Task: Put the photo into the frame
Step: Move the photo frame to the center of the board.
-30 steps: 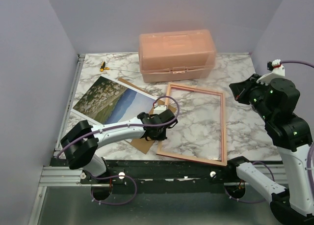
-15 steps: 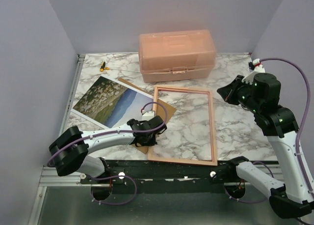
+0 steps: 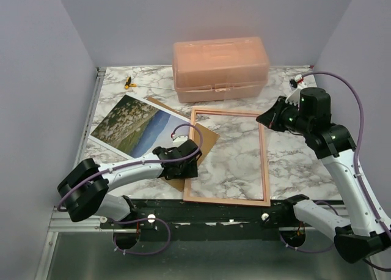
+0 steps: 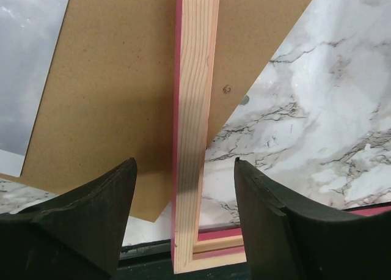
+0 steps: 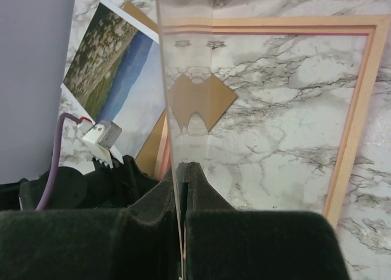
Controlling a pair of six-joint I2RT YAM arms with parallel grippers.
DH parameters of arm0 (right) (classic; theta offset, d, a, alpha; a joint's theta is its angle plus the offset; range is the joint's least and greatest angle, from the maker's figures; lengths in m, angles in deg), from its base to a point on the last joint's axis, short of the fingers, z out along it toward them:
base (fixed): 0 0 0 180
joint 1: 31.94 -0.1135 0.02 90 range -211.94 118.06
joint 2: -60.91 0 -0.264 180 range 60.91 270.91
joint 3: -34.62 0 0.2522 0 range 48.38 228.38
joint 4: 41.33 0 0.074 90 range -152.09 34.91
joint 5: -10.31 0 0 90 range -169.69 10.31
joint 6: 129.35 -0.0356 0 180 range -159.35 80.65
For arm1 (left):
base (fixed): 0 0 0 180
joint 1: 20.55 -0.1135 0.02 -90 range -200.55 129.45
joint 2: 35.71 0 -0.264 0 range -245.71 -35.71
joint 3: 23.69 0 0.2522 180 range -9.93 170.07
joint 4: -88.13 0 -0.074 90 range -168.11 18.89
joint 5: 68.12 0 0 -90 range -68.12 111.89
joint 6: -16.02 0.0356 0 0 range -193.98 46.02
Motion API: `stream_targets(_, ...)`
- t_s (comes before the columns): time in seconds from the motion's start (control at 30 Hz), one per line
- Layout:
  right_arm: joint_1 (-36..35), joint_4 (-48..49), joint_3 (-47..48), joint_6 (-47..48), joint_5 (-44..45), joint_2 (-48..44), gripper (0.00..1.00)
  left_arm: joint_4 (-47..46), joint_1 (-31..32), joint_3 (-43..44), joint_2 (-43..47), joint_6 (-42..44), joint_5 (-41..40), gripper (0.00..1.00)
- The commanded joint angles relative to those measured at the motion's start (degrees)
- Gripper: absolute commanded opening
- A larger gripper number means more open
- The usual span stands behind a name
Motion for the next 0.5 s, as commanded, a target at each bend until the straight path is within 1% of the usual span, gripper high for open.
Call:
stream_targets(0.0, -0.16, 2.93, -1.53, 0.51, -5.12, 1.07, 0.01, -5.69, -2.31, -3.02, 4.32, 3.02, 3.71, 0.66)
stream_targets(0.27, -0.16, 6.25, -2.79, -2.03, -13.29, 3.42, 0.01, -13.79, -9.62, -11.92, 11.61, 4.68, 10.70, 0.64)
stream_targets(0.47, -0.14, 7.21, -1.69, -3.68, -18.06, 6.26, 0.01, -14.49, -12.80, -13.81, 14.09, 6.44, 11.63, 0.61)
